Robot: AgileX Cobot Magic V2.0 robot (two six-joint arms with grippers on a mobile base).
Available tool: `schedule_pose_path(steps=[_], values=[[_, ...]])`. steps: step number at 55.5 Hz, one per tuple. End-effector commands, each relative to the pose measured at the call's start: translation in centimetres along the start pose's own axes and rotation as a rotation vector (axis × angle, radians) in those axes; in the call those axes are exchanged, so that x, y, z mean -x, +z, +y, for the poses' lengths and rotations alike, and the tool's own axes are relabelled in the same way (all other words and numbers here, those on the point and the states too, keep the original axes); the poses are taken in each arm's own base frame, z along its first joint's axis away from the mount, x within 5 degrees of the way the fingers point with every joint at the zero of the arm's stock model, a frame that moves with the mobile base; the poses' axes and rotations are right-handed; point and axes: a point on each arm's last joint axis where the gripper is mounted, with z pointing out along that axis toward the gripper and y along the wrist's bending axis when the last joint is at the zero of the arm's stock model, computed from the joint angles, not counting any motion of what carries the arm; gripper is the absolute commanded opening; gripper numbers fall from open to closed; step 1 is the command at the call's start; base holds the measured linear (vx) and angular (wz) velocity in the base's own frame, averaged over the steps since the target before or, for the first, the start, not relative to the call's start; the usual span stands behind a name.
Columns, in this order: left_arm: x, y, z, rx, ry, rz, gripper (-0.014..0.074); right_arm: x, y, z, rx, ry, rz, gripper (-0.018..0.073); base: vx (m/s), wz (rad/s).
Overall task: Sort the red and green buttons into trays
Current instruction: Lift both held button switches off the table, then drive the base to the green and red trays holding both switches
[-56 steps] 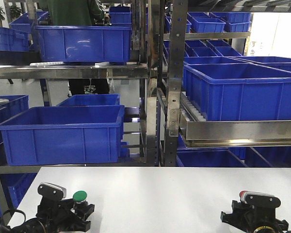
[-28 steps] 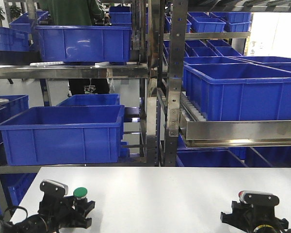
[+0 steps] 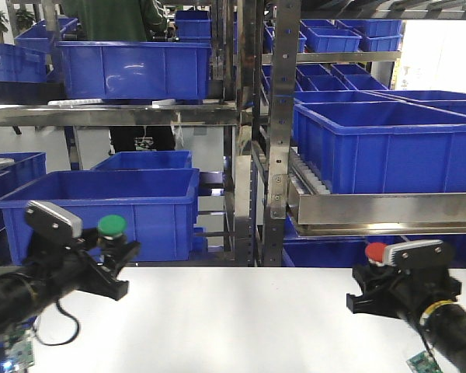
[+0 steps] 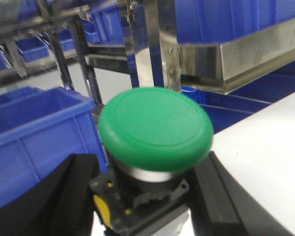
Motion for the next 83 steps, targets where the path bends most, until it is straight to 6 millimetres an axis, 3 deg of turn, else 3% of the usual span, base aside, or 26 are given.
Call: schedule_pose_path(steps=[1, 16, 24, 32, 41, 83], values=[[4.2, -3.5, -0.9, 0.017, 0.013, -0.123, -0.0003, 4.5, -3.6, 0.7, 0.036, -0.001, -0.176, -0.0008, 0.00, 0.00], [4.6, -12.2, -4.2, 0.045, 0.009, -0.150, -0.0003, 5.7, -13.2, 2.1, 0.034, 0.016, -0.210, -0.0008, 0.00, 0.00], [3.6, -16.0, -5.4, 0.097, -0.049, -0.173, 0.0000, 5.2, -16.6, 2.5, 0.009, -0.001, -0.202, -0.0008, 0.00, 0.00], [2.8, -18.3, -6.3, 0.110, -0.052, -0.194, 0.0000, 4.9, -18.7, 2.7, -0.004, -0.015, -0.234, -0.0008, 0.00, 0.00], [2.7, -18.9, -6.6, 0.117, -0.043, -0.196, 0.0000, 5.3, -19.4, 2.8, -0.006, -0.021, -0.266, -0.0008, 0.00, 0.00], [2.6, -18.9, -6.6, 0.116, -0.043, -0.192, 0.0001, 5.3, -19.4, 2.8, -0.006, -0.021, -0.263, -0.0008, 0.00, 0.00]])
